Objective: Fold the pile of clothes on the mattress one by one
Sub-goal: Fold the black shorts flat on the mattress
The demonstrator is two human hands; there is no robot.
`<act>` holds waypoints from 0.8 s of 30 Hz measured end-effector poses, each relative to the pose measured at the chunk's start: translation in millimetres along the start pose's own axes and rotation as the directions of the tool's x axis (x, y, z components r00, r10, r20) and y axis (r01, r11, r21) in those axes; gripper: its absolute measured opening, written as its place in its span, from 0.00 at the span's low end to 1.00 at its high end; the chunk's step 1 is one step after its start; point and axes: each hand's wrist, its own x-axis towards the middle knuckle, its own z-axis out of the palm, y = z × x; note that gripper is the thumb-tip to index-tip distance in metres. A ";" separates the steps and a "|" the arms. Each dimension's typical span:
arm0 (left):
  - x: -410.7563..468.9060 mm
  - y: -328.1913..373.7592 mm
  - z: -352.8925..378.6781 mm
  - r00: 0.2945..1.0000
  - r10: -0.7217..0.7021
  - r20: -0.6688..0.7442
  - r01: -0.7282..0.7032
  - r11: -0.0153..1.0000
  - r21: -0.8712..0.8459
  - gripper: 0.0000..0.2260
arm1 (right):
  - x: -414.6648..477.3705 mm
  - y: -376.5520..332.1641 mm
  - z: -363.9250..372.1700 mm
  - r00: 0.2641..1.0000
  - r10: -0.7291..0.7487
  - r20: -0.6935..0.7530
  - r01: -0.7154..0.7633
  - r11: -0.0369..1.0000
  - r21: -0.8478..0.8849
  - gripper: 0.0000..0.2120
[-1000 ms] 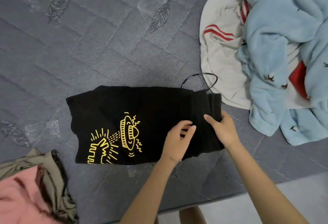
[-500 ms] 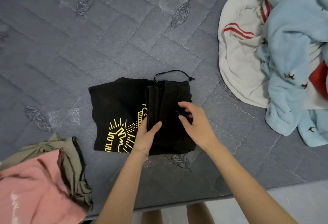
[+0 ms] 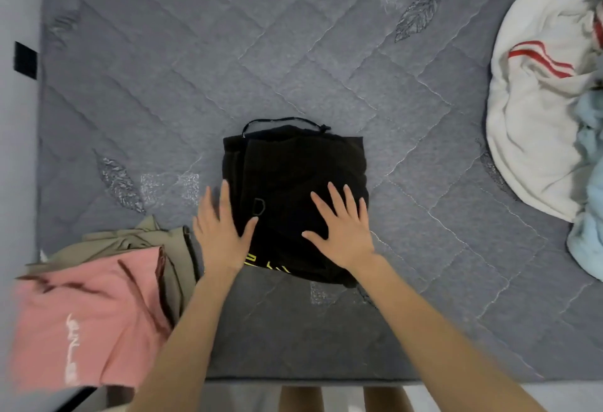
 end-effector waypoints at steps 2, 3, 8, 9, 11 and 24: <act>-1.9 5.3 12.8 0.971 0.238 0.008 -0.234 0.949 0.210 0.31 | 8.2 0.1 11.8 0.999 0.041 0.019 -0.040 0.997 -0.061 0.38; -2.3 6.6 21.3 0.947 0.318 0.055 -0.321 0.911 0.259 0.30 | 11.0 1.6 16.5 0.998 0.051 0.029 -0.048 0.995 -0.090 0.38; 1.9 -6.7 54.1 0.936 0.253 0.244 -0.337 0.840 0.425 0.35 | 16.9 1.4 16.2 0.993 0.008 -0.114 -0.008 1.000 0.005 0.34; 1.0 -5.0 53.9 0.942 0.254 0.219 -0.326 0.848 0.418 0.35 | 21.2 -2.2 11.3 0.978 -0.002 -0.207 0.016 0.998 0.064 0.32; -6.8 4.9 50.5 0.945 0.307 0.108 -0.326 0.885 0.332 0.33 | 39.2 -13.0 -2.4 0.931 -0.002 -0.366 0.063 0.986 0.156 0.31; -85.4 31.8 60.1 0.466 -0.489 0.737 0.741 -0.240 -0.627 0.18 | 120.6 -23.5 -50.7 0.991 0.134 0.027 -0.136 0.989 0.064 0.46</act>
